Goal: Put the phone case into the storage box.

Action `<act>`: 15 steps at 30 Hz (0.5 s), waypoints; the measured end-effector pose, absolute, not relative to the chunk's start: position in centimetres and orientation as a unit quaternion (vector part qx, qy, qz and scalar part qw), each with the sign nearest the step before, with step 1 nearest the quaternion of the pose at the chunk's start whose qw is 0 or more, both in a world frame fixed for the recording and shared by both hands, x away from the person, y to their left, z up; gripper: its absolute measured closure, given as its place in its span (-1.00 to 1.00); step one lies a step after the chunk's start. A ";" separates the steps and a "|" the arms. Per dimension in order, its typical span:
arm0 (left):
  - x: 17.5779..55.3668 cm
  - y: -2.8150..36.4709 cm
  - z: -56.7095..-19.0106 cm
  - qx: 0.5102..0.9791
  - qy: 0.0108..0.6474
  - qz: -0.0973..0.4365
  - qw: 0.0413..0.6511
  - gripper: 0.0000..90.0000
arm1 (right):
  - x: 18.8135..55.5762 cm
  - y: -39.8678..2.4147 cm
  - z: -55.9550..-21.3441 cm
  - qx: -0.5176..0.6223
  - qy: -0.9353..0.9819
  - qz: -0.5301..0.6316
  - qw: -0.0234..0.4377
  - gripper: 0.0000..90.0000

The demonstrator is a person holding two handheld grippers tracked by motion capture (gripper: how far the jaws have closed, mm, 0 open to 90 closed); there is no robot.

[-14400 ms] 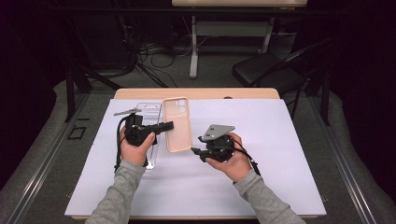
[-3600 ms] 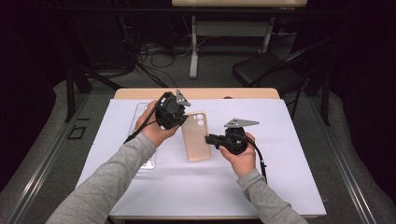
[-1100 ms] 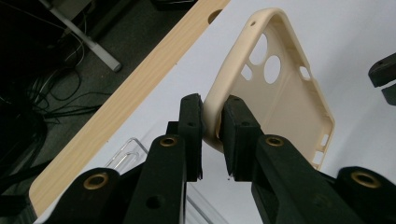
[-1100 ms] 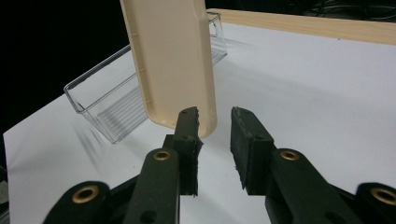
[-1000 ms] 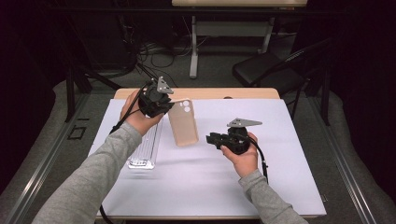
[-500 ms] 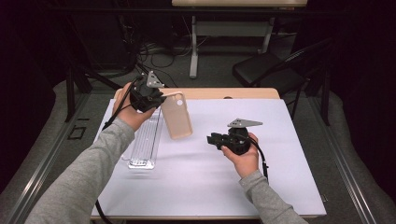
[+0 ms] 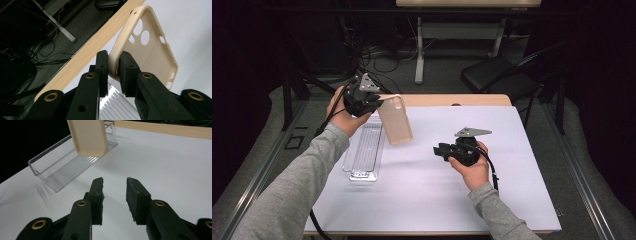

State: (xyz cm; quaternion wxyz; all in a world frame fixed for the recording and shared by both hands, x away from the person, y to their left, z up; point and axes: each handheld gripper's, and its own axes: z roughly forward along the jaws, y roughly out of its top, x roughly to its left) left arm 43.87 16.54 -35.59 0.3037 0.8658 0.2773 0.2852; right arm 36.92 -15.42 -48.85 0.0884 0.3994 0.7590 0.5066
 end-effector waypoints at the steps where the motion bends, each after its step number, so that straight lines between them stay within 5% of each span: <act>1: 43.9 16.7 -35.6 0.865 0.277 0.287 0.304 0.75 | 36.9 -15.4 -48.8 0.397 0.760 0.506 0.090 0.47; 15: 44.4 19.2 -34.9 0.861 0.265 0.315 0.298 0.75 | 36.5 -15.6 -48.7 0.386 0.775 0.487 0.114 0.34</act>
